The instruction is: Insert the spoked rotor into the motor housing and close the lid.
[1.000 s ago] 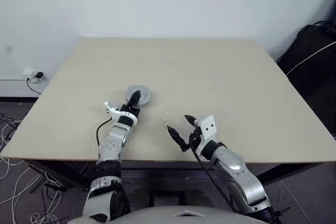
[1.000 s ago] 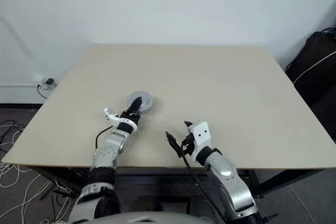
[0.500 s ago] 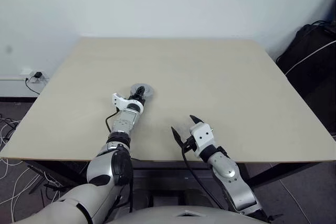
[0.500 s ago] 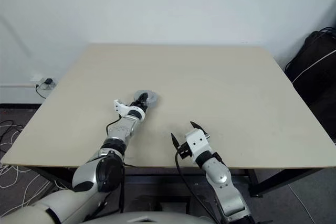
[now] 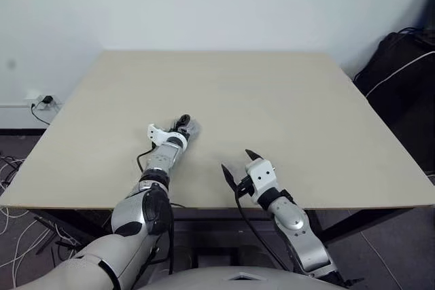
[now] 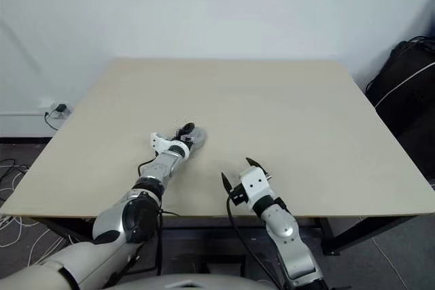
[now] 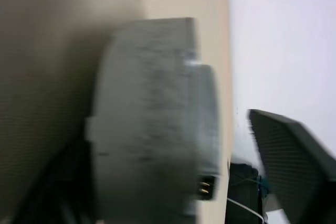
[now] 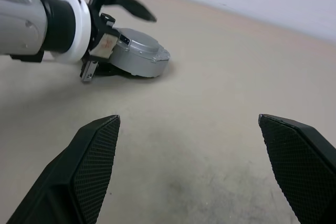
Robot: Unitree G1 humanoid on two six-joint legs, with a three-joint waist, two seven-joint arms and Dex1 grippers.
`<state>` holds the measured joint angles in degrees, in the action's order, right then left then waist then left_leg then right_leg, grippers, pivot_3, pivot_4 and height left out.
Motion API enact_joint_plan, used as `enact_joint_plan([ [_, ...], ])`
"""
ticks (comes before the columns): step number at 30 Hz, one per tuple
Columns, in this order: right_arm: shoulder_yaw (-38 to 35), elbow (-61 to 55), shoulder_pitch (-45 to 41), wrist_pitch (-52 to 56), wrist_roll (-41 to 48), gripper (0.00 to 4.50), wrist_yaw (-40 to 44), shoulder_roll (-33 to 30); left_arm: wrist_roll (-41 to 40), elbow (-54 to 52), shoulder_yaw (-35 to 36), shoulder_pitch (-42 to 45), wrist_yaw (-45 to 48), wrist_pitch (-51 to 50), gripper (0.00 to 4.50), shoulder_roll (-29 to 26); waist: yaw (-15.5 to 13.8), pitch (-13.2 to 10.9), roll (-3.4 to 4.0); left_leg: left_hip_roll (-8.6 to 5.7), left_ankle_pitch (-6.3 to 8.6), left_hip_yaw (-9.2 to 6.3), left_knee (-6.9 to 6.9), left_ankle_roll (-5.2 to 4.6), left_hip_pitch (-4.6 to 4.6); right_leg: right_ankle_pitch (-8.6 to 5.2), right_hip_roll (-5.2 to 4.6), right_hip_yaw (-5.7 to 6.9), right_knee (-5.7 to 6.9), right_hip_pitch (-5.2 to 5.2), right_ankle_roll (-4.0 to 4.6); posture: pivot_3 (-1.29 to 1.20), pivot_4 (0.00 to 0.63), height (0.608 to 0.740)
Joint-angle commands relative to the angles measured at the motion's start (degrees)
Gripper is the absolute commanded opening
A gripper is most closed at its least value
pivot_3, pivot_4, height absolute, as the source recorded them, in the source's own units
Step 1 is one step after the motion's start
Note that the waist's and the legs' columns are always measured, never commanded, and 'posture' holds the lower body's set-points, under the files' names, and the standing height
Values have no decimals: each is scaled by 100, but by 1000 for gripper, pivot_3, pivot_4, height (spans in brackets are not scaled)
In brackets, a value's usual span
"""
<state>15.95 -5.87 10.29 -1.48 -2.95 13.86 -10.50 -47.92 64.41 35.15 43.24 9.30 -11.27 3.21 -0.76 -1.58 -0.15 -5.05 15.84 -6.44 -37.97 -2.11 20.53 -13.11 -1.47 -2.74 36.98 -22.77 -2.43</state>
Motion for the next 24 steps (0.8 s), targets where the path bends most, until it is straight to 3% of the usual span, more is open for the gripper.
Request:
enact_joint_plan([
  [1,-40,-95,-94,44,35,4500,34,67,258,-502,-181,-330,-121,-396,4439,-99,27,4,2,1,0,0,0,0,-5,0,2,-1,0,3,-1,0,0,740],
  [10,-71,-114,-62,265,84,4500,88,170,366,-3443,-829,-2331,-813,-2162,4439,165,154,75,21,6,5,2,12,-4,-32,-1,1,-23,-2,24,3,0,0,740],
  [15,-164,-113,-33,452,150,4500,35,305,773,-5175,-1558,-3635,-983,-2447,4439,284,162,84,21,14,33,13,33,21,-111,-41,2,-37,-3,95,-23,0,0,740],
  [20,-566,14,-90,671,217,4500,-461,629,2047,-6398,-2709,-4694,-908,-1324,4439,98,148,78,24,25,38,18,44,28,-153,-70,8,-41,-6,133,17,0,0,740],
  [24,-929,116,-101,553,179,4500,-935,871,3443,-6602,-3357,-5097,-1268,143,4439,18,124,64,29,27,37,17,44,28,-153,-73,8,-42,-5,133,20,0,0,740],
])
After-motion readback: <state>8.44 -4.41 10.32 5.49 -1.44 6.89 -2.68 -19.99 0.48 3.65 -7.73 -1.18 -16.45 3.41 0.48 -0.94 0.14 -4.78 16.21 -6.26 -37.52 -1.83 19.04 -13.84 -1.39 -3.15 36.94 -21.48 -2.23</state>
